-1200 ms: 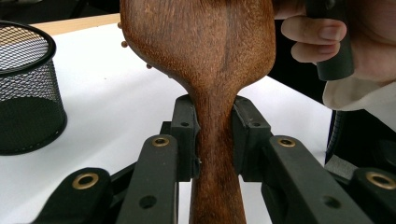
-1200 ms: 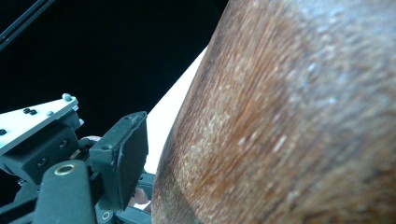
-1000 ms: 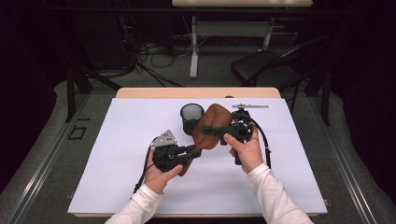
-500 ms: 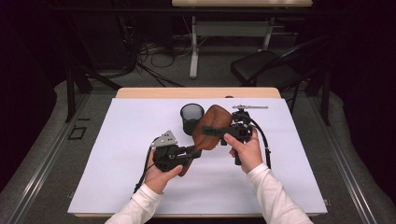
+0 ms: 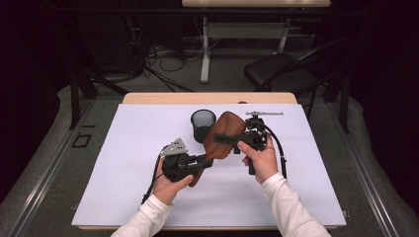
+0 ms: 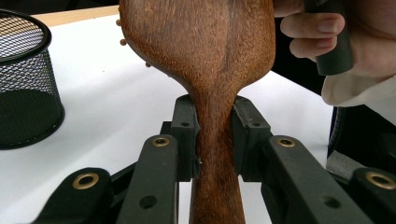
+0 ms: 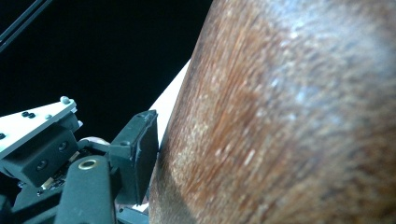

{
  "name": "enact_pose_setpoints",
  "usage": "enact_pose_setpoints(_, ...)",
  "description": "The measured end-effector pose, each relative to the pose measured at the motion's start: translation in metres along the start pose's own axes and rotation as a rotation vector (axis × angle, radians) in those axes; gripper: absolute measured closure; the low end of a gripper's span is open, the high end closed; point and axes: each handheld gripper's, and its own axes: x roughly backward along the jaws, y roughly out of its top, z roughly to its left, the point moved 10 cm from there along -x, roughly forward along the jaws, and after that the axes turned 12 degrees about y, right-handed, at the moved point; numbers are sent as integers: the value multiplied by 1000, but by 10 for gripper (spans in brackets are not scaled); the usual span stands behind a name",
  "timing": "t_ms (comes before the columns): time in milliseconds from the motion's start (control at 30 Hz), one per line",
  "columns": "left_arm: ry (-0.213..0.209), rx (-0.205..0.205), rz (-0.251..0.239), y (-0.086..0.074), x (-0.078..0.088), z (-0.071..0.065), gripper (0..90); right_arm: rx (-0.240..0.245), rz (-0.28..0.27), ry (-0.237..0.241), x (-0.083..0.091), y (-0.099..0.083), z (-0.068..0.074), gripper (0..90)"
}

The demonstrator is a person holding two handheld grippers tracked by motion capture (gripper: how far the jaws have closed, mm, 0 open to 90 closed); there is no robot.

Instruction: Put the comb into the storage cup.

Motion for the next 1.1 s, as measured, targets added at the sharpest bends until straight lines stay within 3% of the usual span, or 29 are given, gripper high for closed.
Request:
enact_pose_setpoints(200,-1,-8,4,-1,0,0,732,-14,-1,15,0,-1,0,339)
enact_pose_setpoints(533,-8,-9,8,-2,-2,-1,732,-120,-65,85,4,-1,-3,410)
enact_pose_setpoints(1100,-6,-8,14,-4,-3,2,731,-137,-71,80,3,-1,-4,431)
